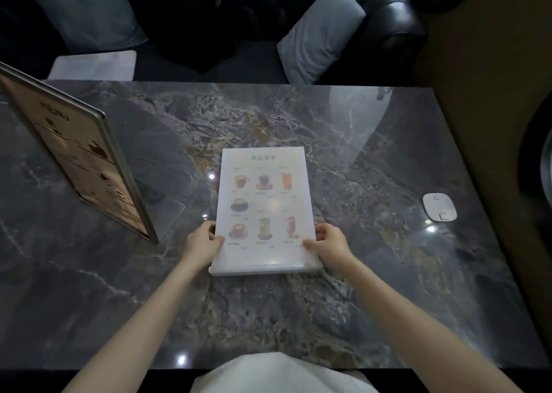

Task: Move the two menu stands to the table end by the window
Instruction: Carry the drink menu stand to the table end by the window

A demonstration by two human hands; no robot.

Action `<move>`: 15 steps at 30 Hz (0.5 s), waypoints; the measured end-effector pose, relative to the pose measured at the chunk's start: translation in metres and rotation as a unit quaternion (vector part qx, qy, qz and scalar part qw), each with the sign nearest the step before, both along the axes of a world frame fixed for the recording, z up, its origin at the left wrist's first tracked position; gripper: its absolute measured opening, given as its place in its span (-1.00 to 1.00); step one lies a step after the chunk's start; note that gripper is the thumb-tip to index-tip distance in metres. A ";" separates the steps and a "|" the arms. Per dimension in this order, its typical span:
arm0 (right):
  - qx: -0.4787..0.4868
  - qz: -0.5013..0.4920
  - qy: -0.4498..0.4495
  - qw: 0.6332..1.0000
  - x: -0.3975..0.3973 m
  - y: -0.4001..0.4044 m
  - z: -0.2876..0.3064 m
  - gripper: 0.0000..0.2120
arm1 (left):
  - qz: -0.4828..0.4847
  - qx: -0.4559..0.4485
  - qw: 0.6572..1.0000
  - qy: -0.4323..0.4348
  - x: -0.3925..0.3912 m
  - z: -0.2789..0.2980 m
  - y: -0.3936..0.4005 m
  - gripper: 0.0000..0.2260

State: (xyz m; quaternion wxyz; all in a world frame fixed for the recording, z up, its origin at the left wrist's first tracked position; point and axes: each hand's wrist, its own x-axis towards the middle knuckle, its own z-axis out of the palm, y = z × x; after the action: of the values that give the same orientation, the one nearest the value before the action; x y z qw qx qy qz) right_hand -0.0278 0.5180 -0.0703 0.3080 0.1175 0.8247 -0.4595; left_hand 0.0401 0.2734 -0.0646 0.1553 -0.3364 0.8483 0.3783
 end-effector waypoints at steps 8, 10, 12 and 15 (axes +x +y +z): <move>-0.001 0.059 -0.015 0.998 -0.016 0.013 0.017 -0.78 | 0.011 0.085 0.995 -0.044 -0.016 0.013 -0.003 -0.87; -0.002 0.058 -0.014 0.998 -0.019 0.016 0.024 -0.73 | -0.007 0.089 0.995 -0.032 -0.023 0.019 -0.003 -0.85; -0.001 0.052 -0.012 0.999 -0.020 0.020 0.031 -0.71 | -0.023 0.091 0.996 -0.009 -0.031 0.028 -0.002 -0.90; -0.032 0.045 -0.011 0.998 -0.019 0.027 0.044 -0.69 | -0.056 0.076 0.995 0.039 -0.046 0.044 -0.001 -0.84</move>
State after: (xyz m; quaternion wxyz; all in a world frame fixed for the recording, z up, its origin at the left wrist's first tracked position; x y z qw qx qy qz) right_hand -0.0466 0.5454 -0.0262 0.3415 0.0753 0.8107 -0.4695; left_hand -0.0055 0.2726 -0.0204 0.1682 -0.2612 0.8400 0.4448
